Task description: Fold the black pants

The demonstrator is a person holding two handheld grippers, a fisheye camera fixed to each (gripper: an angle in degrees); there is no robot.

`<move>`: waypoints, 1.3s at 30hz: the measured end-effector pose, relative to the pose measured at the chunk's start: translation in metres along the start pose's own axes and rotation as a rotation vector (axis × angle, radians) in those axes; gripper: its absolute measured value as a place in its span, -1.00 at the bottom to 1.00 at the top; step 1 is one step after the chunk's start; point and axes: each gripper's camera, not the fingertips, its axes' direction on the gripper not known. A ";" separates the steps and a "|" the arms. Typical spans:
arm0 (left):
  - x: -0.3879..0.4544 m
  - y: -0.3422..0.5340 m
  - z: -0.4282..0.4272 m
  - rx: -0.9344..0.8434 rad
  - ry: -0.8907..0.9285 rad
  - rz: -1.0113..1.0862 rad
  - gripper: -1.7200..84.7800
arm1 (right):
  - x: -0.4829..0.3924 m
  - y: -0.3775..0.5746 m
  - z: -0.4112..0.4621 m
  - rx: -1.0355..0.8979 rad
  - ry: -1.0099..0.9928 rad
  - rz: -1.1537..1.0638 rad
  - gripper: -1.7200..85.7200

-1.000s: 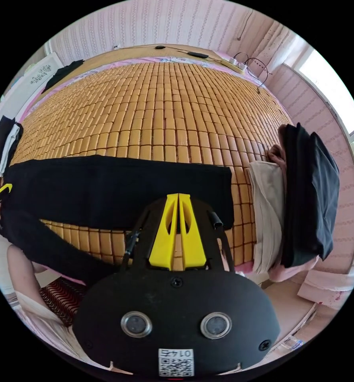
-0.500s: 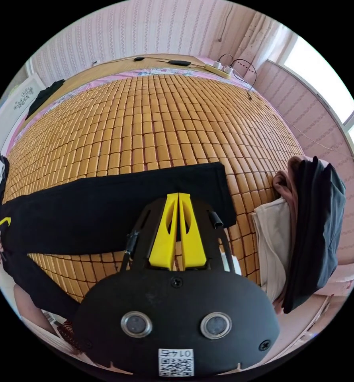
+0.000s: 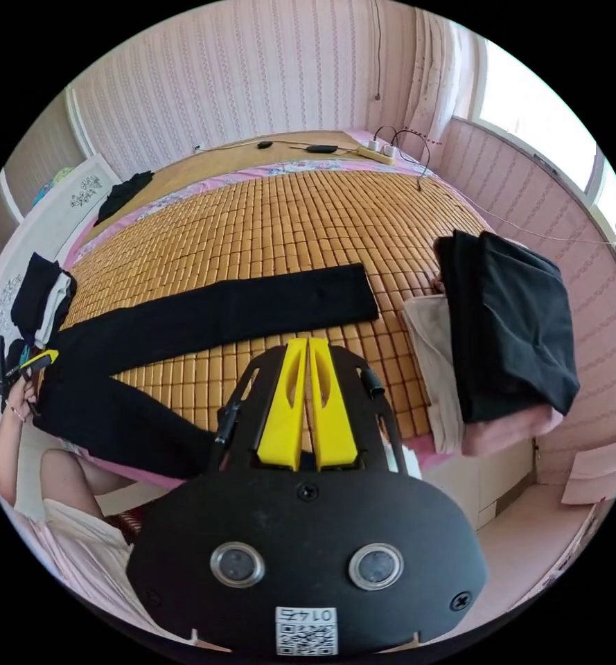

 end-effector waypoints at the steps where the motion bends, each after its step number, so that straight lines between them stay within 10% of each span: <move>1: 0.010 0.009 -0.005 0.005 0.006 0.025 -0.94 | 0.012 0.025 -0.013 0.000 0.042 0.037 -0.83; 7: 0.092 0.081 0.000 -0.083 0.045 0.202 -0.79 | 0.080 0.128 -0.018 -0.109 0.029 0.315 -0.60; 18: 0.131 0.083 0.088 -0.389 -0.113 0.258 -0.89 | 0.131 0.164 0.038 -0.165 -0.276 0.617 -0.91; 27: 0.112 0.090 0.082 -0.367 -0.043 0.251 -0.98 | 0.115 0.102 -0.049 0.278 -0.564 0.273 -0.96; 39: 0.093 0.112 0.064 -0.290 0.009 0.262 -0.98 | 0.130 0.114 0.026 -0.084 -0.032 0.333 -0.97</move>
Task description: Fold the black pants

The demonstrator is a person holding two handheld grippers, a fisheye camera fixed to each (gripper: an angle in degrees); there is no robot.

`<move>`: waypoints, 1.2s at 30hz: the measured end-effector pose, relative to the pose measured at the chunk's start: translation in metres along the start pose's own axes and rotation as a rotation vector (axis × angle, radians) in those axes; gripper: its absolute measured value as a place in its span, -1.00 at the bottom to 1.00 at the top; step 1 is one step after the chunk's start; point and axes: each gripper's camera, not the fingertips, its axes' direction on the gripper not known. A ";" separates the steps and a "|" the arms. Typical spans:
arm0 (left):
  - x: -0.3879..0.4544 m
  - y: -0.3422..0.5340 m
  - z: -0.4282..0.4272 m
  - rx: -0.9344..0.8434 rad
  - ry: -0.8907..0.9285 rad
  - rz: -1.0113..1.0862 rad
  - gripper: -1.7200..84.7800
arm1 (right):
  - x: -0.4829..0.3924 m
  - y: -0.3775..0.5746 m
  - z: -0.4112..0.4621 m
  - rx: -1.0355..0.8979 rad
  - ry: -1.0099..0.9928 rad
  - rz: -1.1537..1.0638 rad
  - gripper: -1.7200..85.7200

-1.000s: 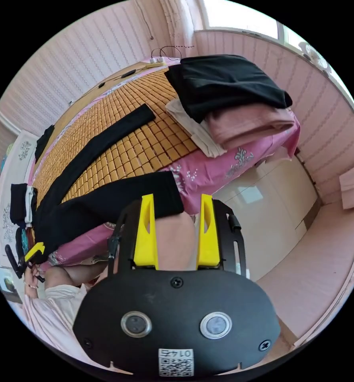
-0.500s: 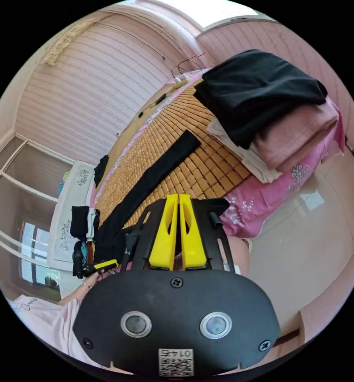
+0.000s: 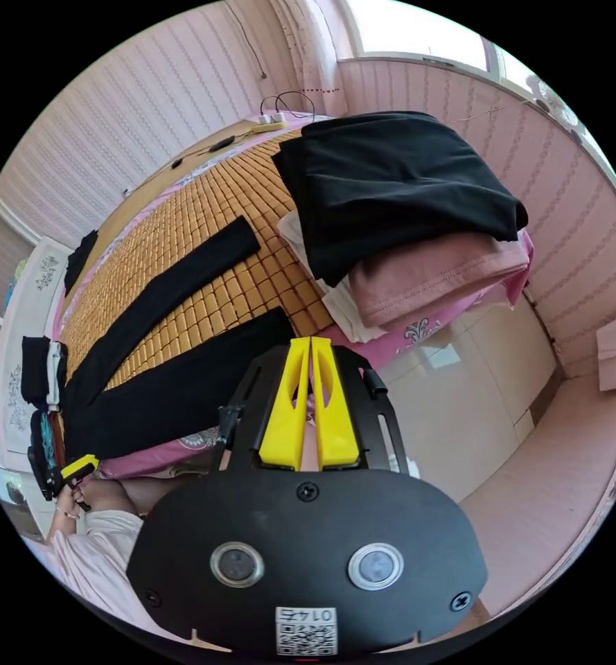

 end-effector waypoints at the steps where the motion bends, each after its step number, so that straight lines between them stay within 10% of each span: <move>1: 0.000 0.001 0.001 -0.003 -0.005 0.004 -0.98 | -0.013 0.002 0.003 0.009 -0.003 -0.047 -0.97; 22: -0.070 0.065 -0.024 0.050 0.135 -0.150 -0.94 | -0.094 -0.012 0.035 -0.058 0.136 -0.297 -0.97; 36: -0.275 0.316 -0.106 0.571 0.080 -1.279 -0.71 | -0.024 0.026 0.039 -0.105 -0.166 0.182 -0.70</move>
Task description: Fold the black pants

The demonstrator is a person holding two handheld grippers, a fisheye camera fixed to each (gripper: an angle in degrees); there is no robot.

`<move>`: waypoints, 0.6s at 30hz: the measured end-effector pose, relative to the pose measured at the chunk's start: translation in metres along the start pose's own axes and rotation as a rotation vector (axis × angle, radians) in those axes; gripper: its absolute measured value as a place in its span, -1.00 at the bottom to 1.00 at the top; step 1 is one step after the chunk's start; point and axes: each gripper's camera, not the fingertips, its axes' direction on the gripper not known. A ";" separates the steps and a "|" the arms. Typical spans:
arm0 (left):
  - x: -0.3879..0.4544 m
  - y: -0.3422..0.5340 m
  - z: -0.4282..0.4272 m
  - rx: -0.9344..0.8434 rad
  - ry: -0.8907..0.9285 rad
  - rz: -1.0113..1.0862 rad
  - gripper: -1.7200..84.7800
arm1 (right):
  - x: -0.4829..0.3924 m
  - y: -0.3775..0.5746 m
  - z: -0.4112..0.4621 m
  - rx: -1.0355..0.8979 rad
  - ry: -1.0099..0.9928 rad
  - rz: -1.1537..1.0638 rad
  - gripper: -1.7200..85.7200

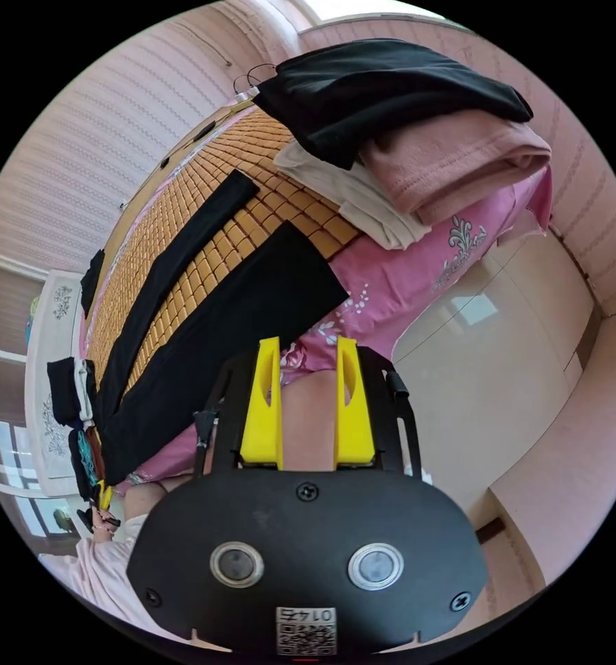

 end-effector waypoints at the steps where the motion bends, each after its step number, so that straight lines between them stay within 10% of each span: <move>1: -0.006 -0.002 0.000 0.007 0.015 -0.026 -0.69 | 0.001 -0.001 0.002 -0.010 -0.014 0.023 -0.71; 18: -0.057 -0.030 -0.001 -0.074 0.033 -0.100 -0.98 | -0.060 -0.005 -0.015 -0.006 0.051 -0.087 -0.95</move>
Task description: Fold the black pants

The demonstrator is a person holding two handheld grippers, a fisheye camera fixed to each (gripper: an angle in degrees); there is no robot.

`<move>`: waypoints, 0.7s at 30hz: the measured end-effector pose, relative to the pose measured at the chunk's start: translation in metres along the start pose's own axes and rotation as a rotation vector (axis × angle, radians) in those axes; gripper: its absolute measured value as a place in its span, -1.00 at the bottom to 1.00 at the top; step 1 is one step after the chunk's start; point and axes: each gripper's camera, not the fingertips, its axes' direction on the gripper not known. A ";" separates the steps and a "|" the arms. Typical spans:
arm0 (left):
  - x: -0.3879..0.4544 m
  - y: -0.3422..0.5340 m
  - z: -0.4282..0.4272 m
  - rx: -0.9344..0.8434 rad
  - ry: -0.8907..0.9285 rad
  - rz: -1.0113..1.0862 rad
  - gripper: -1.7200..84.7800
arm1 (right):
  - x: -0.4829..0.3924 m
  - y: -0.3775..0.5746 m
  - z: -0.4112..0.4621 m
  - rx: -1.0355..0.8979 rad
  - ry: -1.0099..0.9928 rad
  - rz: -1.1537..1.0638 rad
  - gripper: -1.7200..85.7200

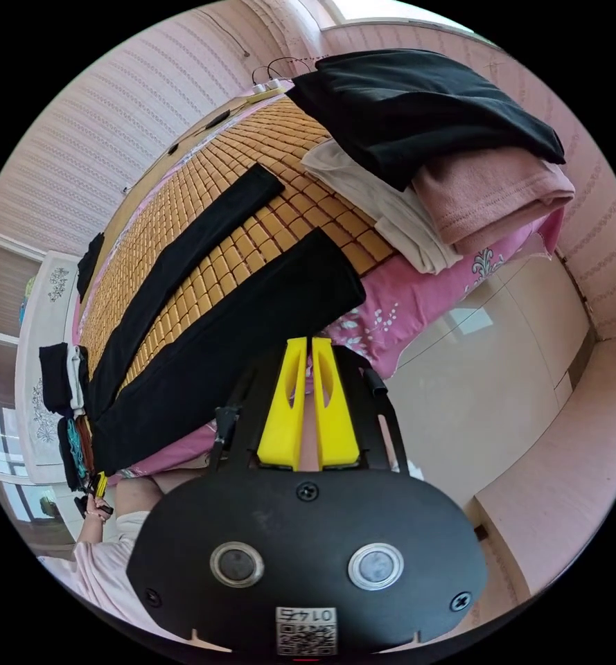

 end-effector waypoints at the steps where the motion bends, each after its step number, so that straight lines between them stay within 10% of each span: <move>1: 0.000 0.000 -0.002 0.001 -0.004 0.009 -0.98 | -0.007 0.001 -0.006 0.017 0.004 -0.024 -0.95; 21: -0.005 0.023 -0.080 0.018 -0.019 0.153 -0.98 | -0.125 0.023 -0.058 0.025 0.442 -0.574 -0.98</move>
